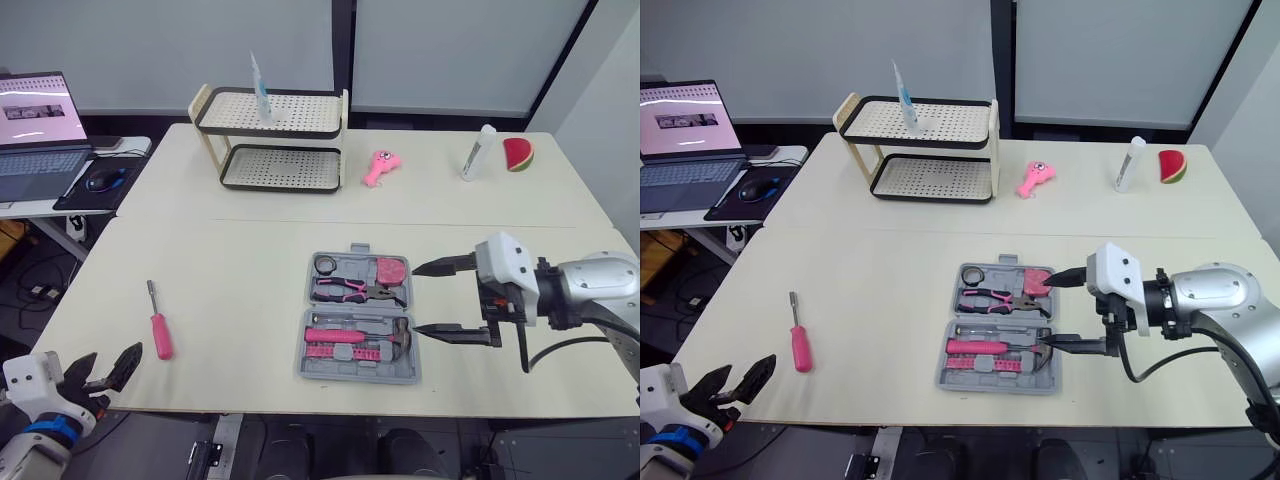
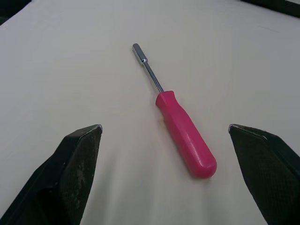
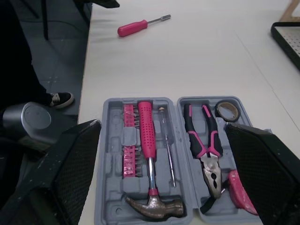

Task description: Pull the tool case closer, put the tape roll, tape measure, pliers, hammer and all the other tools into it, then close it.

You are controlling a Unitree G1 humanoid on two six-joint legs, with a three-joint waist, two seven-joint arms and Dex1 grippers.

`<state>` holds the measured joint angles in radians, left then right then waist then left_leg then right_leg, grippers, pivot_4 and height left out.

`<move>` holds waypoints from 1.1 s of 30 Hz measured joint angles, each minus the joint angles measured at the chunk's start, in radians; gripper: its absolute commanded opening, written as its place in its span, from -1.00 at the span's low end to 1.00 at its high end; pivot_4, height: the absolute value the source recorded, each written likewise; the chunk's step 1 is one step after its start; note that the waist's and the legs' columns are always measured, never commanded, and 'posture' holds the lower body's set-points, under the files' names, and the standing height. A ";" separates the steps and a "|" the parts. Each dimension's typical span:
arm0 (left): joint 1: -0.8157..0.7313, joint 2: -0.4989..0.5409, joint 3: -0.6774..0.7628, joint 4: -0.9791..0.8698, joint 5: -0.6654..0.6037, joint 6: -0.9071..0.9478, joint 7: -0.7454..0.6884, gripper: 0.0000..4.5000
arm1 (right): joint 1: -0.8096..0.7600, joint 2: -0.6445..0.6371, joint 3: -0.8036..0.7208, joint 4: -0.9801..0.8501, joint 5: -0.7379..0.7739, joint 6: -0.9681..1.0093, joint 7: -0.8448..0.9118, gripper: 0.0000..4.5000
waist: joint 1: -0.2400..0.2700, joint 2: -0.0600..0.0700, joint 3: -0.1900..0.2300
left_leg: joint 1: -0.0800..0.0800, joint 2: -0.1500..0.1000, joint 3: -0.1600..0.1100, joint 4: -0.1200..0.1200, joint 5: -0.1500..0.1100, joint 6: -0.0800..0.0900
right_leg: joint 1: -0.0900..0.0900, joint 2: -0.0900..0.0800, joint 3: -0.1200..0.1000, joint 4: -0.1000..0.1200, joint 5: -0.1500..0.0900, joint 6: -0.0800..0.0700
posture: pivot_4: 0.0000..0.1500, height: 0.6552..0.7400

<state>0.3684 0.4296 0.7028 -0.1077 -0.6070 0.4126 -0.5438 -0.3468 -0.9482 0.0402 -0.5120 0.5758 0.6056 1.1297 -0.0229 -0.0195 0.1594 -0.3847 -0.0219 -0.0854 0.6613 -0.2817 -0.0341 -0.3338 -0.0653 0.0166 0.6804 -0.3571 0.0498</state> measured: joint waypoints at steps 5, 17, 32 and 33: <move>-0.047 -0.008 -0.022 -0.057 -0.005 0.063 0.111 1.00 | -0.112 0.037 0.089 0.071 -0.070 -0.003 0.000 0.99 | -0.002 0.000 0.000 | 0.000 0.000 0.000 0.000 0.000 0.000 | 0.000 0.000 0.000 0.000 0.000 0.000 | 1.00 0.74; -0.283 -0.047 -0.132 -0.039 0.085 0.271 0.457 1.00 | -0.126 0.054 0.137 0.080 -0.103 -0.007 0.011 0.99 | -0.001 -0.001 0.000 | -0.001 -0.001 0.000 0.001 0.000 0.000 | -0.001 0.001 -0.001 0.001 0.000 0.000 | 1.00 0.74; -0.405 -0.079 -0.182 0.085 0.172 0.316 0.550 0.04 | -0.104 0.032 0.136 0.041 -0.100 0.033 0.011 1.00 | 0.000 -0.001 0.001 | -0.001 -0.001 0.000 0.000 0.000 0.000 | -0.001 0.000 -0.001 0.001 0.000 0.000 | 1.00 0.74; -0.410 -0.078 -0.187 0.090 0.177 0.316 0.547 -0.08 | -0.103 0.029 0.136 0.036 -0.100 0.036 0.011 1.00 | 0.000 -0.001 0.001 | -0.001 -0.001 0.000 0.000 0.000 0.000 | -0.001 0.000 -0.001 0.001 0.000 0.000 | 1.00 0.74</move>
<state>-0.0417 0.3517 0.5155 -0.0177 -0.4303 0.7282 0.0032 -0.4495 -0.9195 0.1760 -0.4759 0.4760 0.6420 1.1411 -0.0227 -0.0204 0.1602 -0.3857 -0.0232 -0.0856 0.6617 -0.2814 -0.0344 -0.3347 -0.0649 0.0153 0.6809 -0.3570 0.0500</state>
